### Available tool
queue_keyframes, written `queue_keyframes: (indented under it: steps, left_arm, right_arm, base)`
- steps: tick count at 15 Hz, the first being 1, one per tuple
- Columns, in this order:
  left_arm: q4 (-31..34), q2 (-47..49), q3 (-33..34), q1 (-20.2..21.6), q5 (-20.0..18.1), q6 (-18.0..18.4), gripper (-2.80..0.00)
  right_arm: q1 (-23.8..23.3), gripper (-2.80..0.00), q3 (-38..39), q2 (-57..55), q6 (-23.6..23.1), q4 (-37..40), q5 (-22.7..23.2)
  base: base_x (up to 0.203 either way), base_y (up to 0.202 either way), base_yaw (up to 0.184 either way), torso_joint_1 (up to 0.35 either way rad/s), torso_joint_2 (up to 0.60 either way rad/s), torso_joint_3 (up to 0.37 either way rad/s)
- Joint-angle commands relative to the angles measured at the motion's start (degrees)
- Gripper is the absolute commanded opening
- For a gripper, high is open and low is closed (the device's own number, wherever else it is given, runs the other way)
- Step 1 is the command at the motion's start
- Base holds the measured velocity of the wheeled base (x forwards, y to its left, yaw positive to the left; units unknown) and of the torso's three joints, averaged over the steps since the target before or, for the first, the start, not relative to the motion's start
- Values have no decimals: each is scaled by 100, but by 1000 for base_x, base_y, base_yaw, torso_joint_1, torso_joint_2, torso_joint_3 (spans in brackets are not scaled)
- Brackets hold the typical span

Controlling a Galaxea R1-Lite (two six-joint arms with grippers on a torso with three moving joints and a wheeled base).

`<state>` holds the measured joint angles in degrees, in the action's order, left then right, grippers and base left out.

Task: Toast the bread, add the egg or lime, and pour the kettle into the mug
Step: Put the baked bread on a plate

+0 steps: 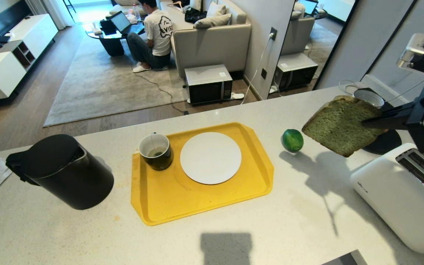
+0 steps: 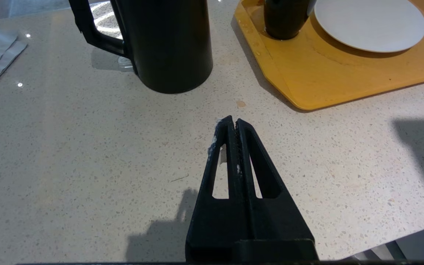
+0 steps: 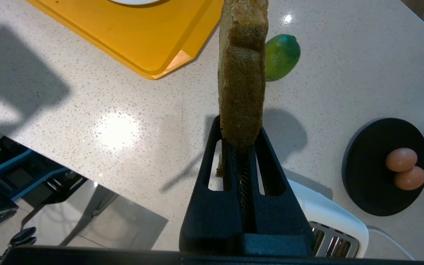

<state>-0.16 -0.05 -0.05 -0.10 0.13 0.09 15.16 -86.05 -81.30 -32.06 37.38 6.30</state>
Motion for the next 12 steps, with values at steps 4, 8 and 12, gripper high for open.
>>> queue_keyframes:
  steps: [4,8,12]
  left_arm:
    - [-2,5,5,1,4,-1,-280]
    - [-2,5,-2,1,4,-1,-280]
    - [-2,5,5,1,4,-1,-280]
  right_arm:
    - [1654,-280,-426,-1051,828,16,-1265]
    - [2597,-280,-1154,-2051,1535,15,-1928]
    - [3135,-280,-2325,-3070,2012,22,-2373]
  base:
    - [0,0,0,0,0,0]
    - [0,0,0,0,0,0]
    - [0,0,0,0,0,0]
